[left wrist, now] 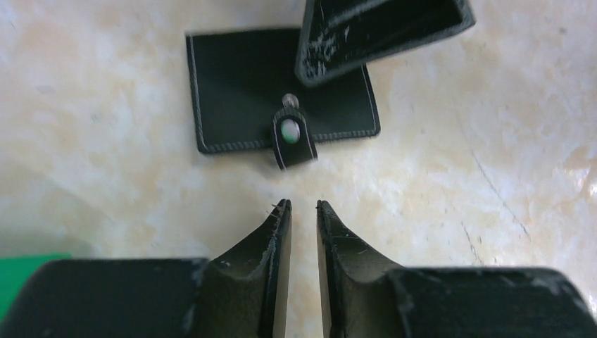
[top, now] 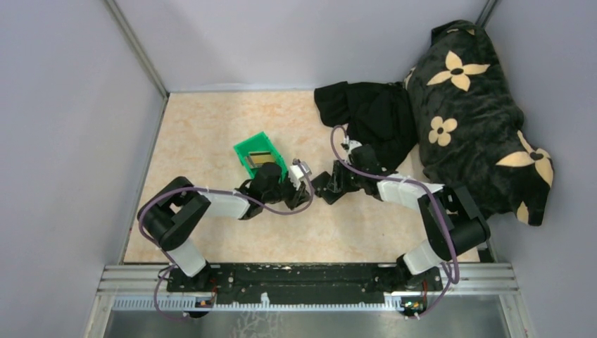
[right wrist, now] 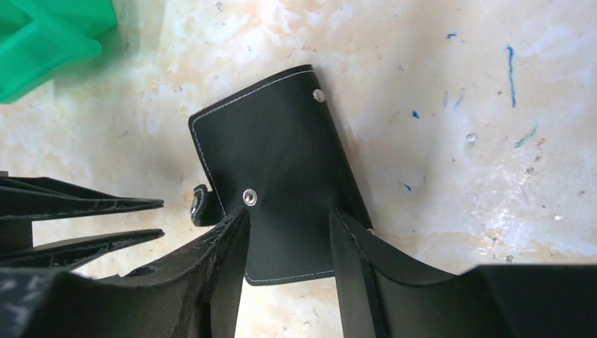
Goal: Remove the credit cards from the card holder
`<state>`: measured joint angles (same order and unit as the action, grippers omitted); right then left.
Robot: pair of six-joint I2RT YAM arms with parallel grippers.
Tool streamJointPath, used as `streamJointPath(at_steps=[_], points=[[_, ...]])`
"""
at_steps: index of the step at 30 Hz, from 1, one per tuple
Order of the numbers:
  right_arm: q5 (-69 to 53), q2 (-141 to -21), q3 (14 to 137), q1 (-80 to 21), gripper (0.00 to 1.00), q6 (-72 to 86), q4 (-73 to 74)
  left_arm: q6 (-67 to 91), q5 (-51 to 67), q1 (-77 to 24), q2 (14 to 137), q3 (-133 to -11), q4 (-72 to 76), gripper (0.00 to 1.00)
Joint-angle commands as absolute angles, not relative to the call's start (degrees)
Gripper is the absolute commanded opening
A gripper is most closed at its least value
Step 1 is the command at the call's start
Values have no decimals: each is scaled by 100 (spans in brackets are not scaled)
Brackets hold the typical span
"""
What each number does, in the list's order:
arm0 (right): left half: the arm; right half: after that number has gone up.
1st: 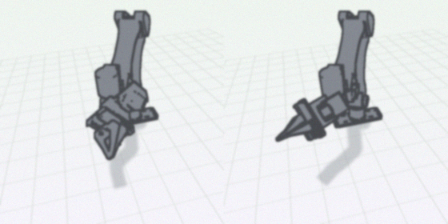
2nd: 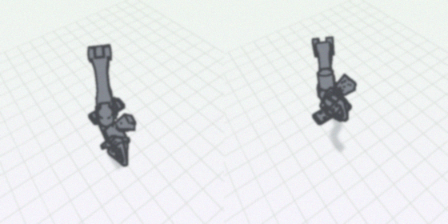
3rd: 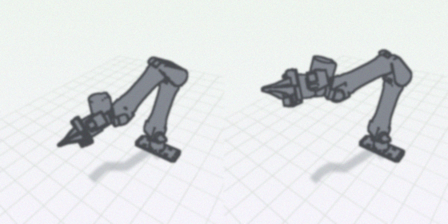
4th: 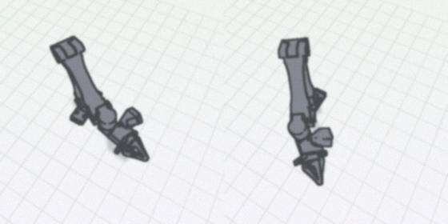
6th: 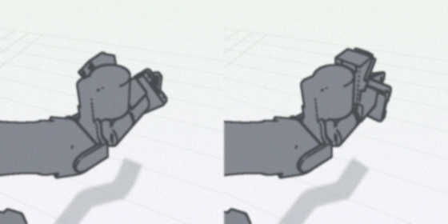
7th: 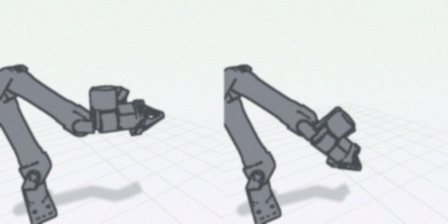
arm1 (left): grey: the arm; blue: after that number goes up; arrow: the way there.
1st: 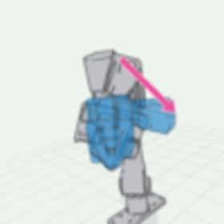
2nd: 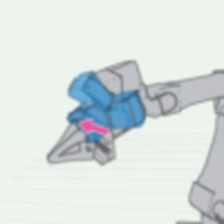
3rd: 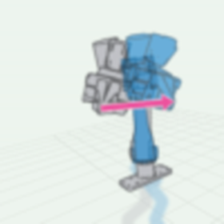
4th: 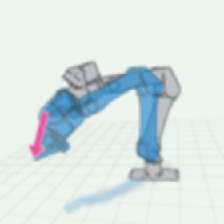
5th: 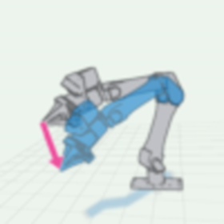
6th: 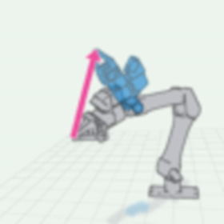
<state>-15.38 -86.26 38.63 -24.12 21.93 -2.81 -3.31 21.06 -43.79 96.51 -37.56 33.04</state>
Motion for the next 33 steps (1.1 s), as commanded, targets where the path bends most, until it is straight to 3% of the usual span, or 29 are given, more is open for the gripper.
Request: streamJointPath(at_steps=[1,11,16,19,30,33], points=[[-521,-8455,4274,-2888,47,1741,226,83,1789,-4477,9400,-3415,3560,25],[1115,-8693,4715,-4060,59,912,717,288,1083,-4509,8808,-3118,3633,23],[1172,-8658,4562,-4326,63,836,743,567,890,-4504,8415,-2832,3988,24],[1119,-8697,4480,-4342,72,857,780,554,968,-4508,8346,-2717,4148,24],[2609,-9387,5247,-4884,67,879,1706,595,779,-4509,8141,-2421,4411,25],[2626,-9414,5360,-4969,58,1033,1754,554,766,-4509,8066,-2372,4396,25]])
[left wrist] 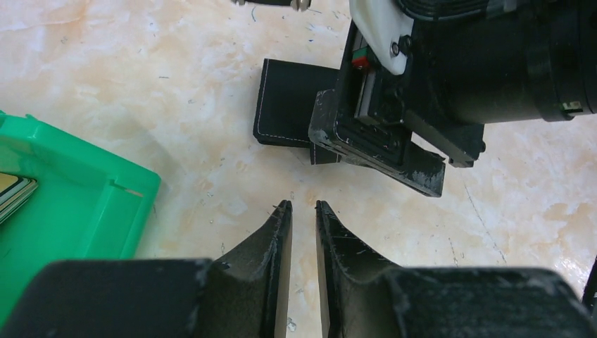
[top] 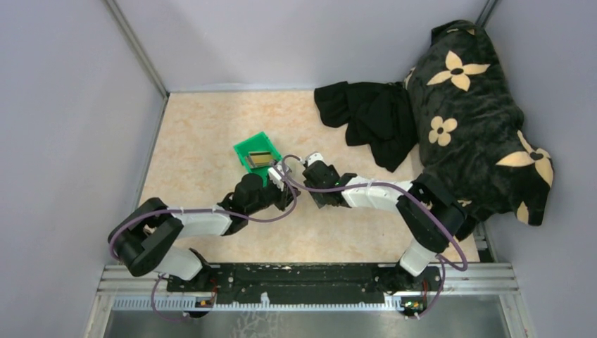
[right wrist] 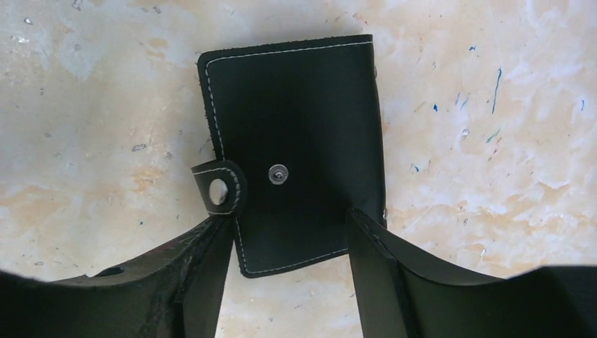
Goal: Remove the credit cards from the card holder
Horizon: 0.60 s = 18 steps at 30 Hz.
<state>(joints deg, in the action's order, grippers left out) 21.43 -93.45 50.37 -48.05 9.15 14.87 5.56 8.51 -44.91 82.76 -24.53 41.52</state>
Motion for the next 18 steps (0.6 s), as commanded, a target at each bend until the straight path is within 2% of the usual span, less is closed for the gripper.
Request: streamJointPath(at_steps=[1,8,10,14,15,18], points=[[2580,-9413,5377,-4990,55,1095,1750,539,765,-4509,8048,-2363,4389,25],[1935,-9575,5562,-4989,46,1545,1770,531,782,-4507,8018,-2310,4436,25],[1797,-9519,5558,-4977,36,1608,1695,524,817,-4509,8030,-2335,4430,25],[1686,-9511,5604,-4867,3,1667,1693,526,884,-4508,8042,-2341,4428,25],[1647,-9356,5610,-4810,0,1693,1708,521,895,-4509,8042,-2345,4423,26],[1310,-9143,5567,-4534,0,1818,1655,535,934,-4508,8042,-2368,4419,26]])
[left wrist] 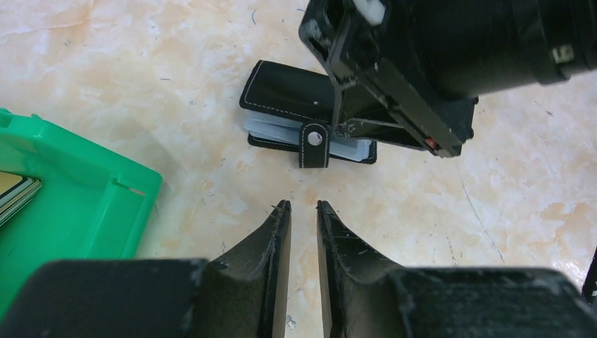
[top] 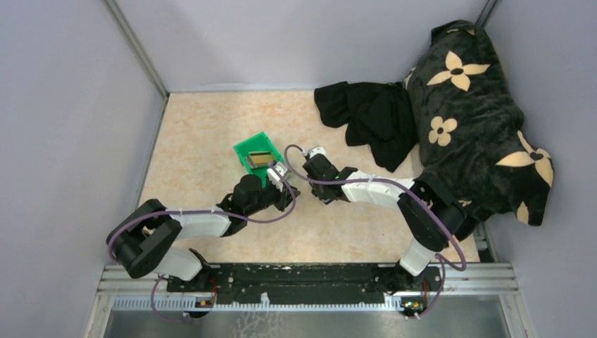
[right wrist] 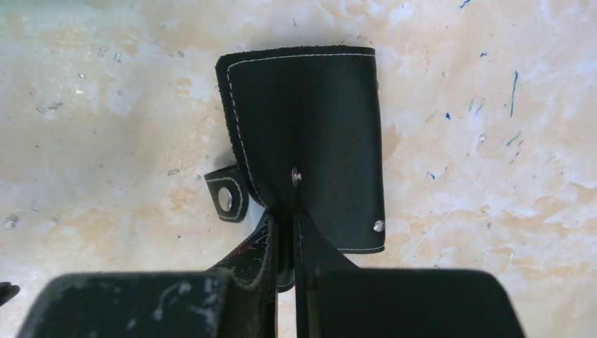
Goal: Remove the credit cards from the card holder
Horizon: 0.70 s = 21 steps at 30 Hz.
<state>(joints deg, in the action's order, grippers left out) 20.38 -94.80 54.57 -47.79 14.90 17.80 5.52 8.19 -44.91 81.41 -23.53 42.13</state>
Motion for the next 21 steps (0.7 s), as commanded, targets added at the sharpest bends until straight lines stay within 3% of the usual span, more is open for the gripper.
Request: streamJointPath(at_steps=[1,10,21], points=[[1162,-9049,5525,-4430,0,1864,1600,537,966,-4509,8046,-2366,4428,26],[-1397,-8164,4844,-3120,0,2751,732,618,1249,-4509,8087,-2485,4436,28],[-3128,-8112,3715,-2011,0,3935,-752,1307,1582,-4519,8678,-3434,4212,33]])
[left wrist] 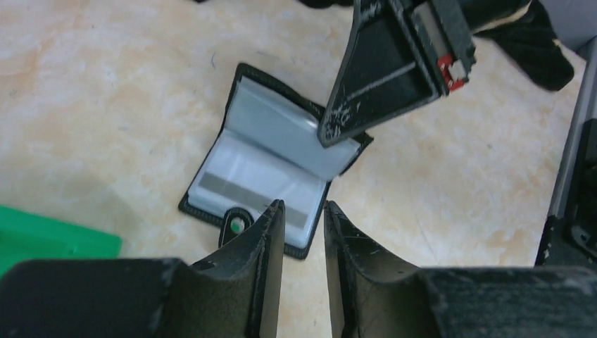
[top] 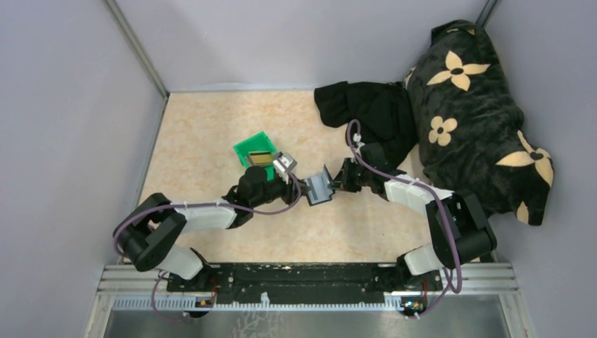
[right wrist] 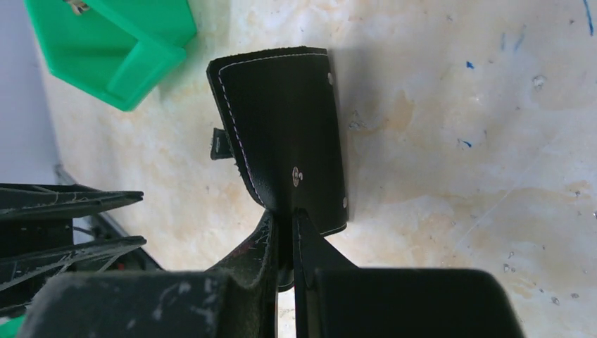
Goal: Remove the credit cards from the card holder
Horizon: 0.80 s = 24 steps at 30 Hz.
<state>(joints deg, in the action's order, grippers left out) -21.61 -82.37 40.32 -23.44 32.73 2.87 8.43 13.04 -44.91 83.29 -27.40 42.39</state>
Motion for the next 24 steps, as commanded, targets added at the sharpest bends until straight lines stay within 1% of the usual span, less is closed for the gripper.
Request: streamJointPath(at_steps=[1,3,9,13,17,22,23,24], points=[[-3216,-8118,3642,-1937,0,4031,-885,1374,1617,-4538,8821,-3583,4202,33],[-3293,-8137,3573,-1857,0,4101,-984,1479,1666,-4596,9113,-3865,4193,32],[-3510,-8170,3318,-1648,0,4348,-1381,1477,1592,-4807,9973,-4666,3529,30],[-3507,-8060,3240,-1551,0,4244,-1352,1661,1606,-4828,10310,-4786,3477,28],[-3532,-7981,3241,-1401,0,4142,-1245,1650,1606,-4840,10533,-4931,3394,24],[-3599,-8020,3310,-1274,0,3971,-1127,1540,1575,-4838,10735,-5146,3296,23],[-3607,-8016,3328,-1268,2,3932,-1099,1538,1599,-4837,10798,-5197,3288,23],[-3624,-8001,3340,-1274,10,3903,-1074,1538,1625,-4837,10880,-5251,3281,23]])
